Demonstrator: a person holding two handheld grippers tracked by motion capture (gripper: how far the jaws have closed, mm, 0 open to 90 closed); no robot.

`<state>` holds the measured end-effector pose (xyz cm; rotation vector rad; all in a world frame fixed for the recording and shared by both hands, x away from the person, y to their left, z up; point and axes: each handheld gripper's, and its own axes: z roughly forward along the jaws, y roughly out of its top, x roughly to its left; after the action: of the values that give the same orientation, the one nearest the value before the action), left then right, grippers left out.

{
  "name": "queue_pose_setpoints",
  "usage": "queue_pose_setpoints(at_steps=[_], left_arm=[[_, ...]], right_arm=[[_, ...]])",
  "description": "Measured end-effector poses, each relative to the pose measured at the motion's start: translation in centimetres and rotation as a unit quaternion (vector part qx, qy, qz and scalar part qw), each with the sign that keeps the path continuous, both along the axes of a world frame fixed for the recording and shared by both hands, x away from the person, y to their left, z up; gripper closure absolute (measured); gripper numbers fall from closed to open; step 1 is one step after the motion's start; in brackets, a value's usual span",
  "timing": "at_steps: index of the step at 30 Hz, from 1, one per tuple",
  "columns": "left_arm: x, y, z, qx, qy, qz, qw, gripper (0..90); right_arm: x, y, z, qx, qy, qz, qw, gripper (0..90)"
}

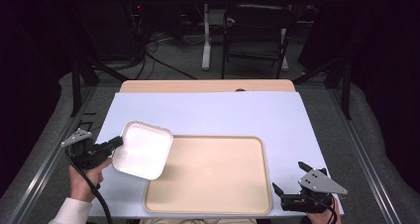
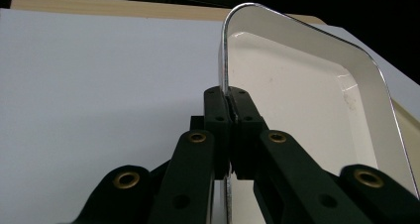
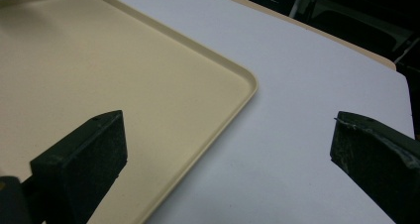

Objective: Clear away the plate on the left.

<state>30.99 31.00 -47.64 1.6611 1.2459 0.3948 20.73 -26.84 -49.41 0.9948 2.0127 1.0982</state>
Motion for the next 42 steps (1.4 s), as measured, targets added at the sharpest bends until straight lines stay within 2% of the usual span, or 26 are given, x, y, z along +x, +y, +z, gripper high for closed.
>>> queue_pose_setpoints(at_steps=[11, 21, 28, 29, 33, 42], left_arm=[[0.7, -1.9, 0.4, -0.004, -0.007, -0.017, 0.9998, 88.1], [1.2, -3.3, 0.5, -0.005, -0.007, -0.033, 0.9994, 87.9], [1.3, -4.2, 0.5, -0.008, -0.010, -0.044, 0.9989, 88.0], [1.3, -4.4, 0.5, -0.009, -0.010, -0.045, 0.9989, 88.0], [1.4, -5.0, 0.4, -0.008, -0.009, -0.051, 0.9986, 87.9], [1.7, -6.1, 0.4, -0.011, -0.008, -0.062, 0.9980, 87.9]], right_arm=[[0.5, 0.6, 0.2, 0.004, 0.001, 0.003, 1.0000, 0.3], [1.4, 2.3, 0.8, 0.020, -0.001, 0.016, 0.9997, 0.0], [2.6, 3.8, 1.4, 0.036, -0.005, 0.033, 0.9988, 0.0], [3.0, 4.3, 1.6, 0.041, -0.004, 0.045, 0.9982, 0.0], [3.5, 5.2, 1.8, 0.041, -0.005, 0.056, 0.9975, 0.0], [5.0, 7.3, 1.9, 0.040, 0.010, 0.086, 0.9954, 0.0]])
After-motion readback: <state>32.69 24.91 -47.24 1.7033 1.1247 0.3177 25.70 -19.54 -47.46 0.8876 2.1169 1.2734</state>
